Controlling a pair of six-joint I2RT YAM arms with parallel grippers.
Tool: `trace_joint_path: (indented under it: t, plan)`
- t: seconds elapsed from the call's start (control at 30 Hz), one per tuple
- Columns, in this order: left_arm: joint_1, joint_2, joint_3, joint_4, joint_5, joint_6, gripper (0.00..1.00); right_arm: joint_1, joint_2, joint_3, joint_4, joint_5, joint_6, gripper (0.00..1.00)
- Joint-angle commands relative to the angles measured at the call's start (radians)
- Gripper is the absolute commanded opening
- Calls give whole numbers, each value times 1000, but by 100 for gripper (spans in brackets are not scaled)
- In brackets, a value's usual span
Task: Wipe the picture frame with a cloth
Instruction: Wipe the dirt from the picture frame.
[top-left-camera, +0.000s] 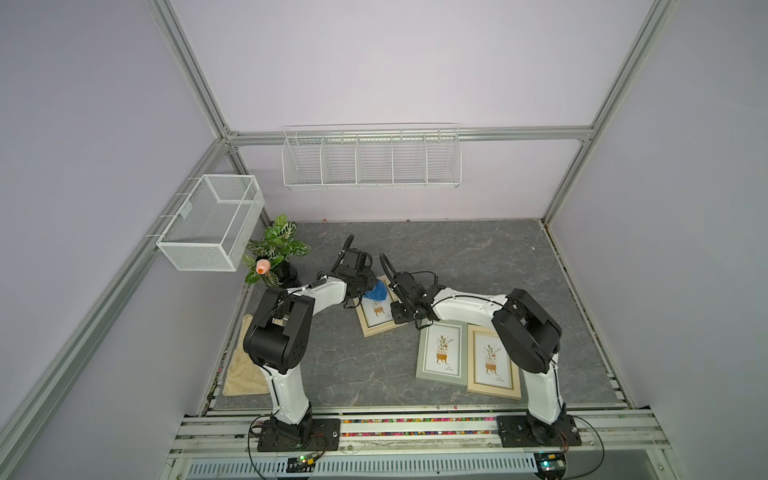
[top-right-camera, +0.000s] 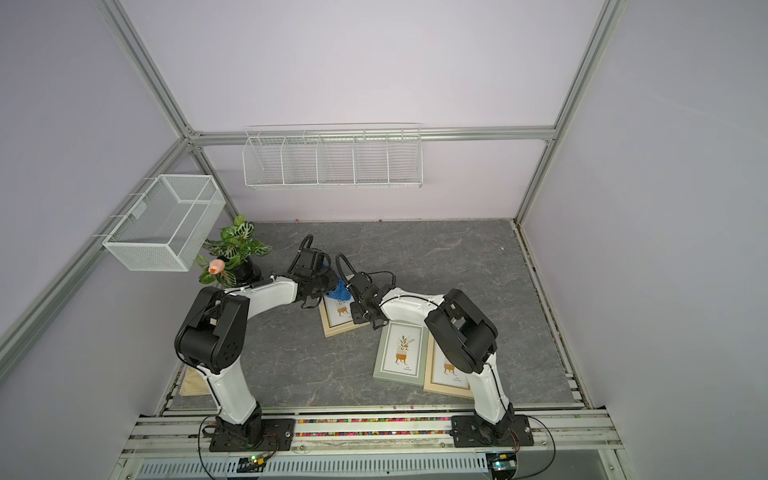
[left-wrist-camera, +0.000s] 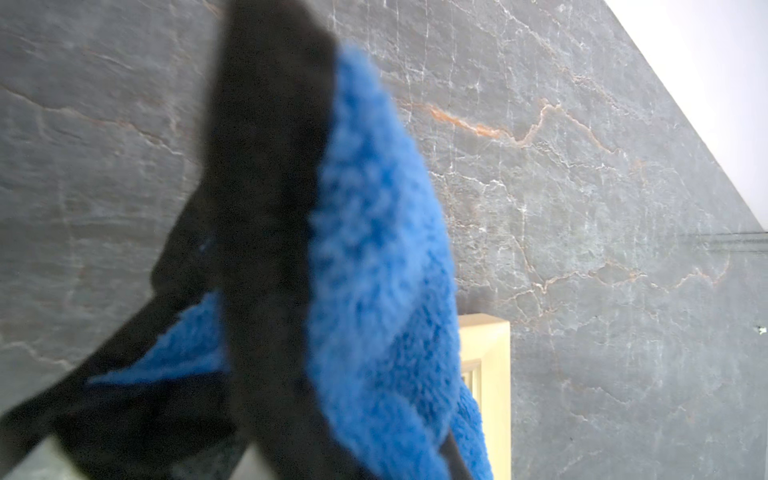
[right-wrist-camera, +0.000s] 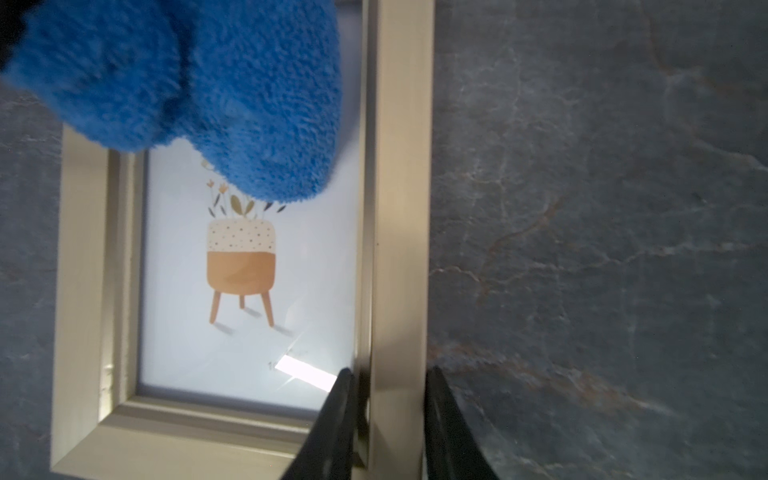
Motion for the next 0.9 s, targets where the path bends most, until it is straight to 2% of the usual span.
trace_joint_path:
  t: [0.0,0.1,0.23,0.33,0.47,0.57,0.7,0.87]
  plan:
    - [-50,97,63,2,-8,-23,0,22,18,-15,-119,-30,8,9]
    - [-66,161,121,12,20,-66,0,32,16,-12,-125,-26,7,8]
    - [5,176,136,-3,-20,-86,0,33,0,-50,-117,-17,19,8]
    - [46,125,167,-70,-86,-38,0,30,-5,-76,-115,-6,28,7]
    - [46,39,213,-155,-171,38,0,18,-8,-101,-110,0,37,7]
    - [29,-10,213,-180,-151,60,0,10,-7,-101,-108,1,35,7]
    - [-50,-90,179,-219,-157,85,0,3,-10,-95,-110,1,31,7]
    - [-99,-132,115,-244,-122,53,0,-5,-11,-100,-98,-1,26,7]
